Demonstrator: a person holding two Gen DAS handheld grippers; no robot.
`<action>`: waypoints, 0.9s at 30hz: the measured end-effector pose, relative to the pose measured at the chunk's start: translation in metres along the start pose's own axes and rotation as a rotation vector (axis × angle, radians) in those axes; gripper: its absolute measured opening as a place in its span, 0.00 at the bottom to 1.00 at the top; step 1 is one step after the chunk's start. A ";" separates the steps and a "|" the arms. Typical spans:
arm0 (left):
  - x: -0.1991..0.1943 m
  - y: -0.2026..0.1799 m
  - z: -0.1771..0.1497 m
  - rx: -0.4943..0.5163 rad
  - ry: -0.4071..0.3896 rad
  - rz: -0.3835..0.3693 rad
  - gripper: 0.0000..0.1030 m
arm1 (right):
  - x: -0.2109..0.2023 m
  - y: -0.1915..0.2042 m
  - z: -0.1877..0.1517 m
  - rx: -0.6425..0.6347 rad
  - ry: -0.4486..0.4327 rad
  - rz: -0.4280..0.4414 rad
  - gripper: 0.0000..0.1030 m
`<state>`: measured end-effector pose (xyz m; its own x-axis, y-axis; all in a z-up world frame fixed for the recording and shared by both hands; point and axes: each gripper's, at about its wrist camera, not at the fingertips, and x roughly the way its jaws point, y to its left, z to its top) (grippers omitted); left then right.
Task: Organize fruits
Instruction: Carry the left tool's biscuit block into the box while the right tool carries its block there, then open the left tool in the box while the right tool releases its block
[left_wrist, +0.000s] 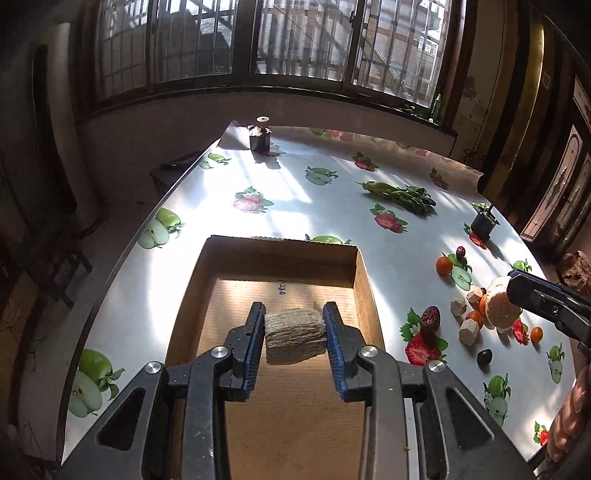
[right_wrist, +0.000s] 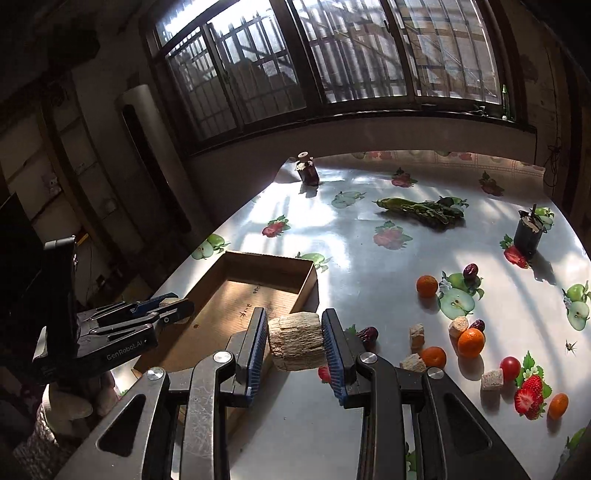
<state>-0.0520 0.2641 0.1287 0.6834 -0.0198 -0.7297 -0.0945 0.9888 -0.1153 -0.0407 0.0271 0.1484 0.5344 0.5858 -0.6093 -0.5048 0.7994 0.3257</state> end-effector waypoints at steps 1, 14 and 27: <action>0.012 0.011 0.008 -0.025 0.023 0.005 0.30 | 0.017 0.006 0.007 0.011 0.023 0.024 0.32; 0.131 0.065 0.013 -0.166 0.251 0.029 0.30 | 0.192 0.015 0.010 0.078 0.274 -0.017 0.32; 0.115 0.071 0.017 -0.190 0.195 0.055 0.36 | 0.204 0.020 0.006 0.032 0.254 -0.052 0.33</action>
<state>0.0325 0.3342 0.0477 0.5230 -0.0136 -0.8522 -0.2742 0.9440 -0.1833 0.0624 0.1638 0.0348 0.3699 0.4943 -0.7867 -0.4571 0.8340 0.3091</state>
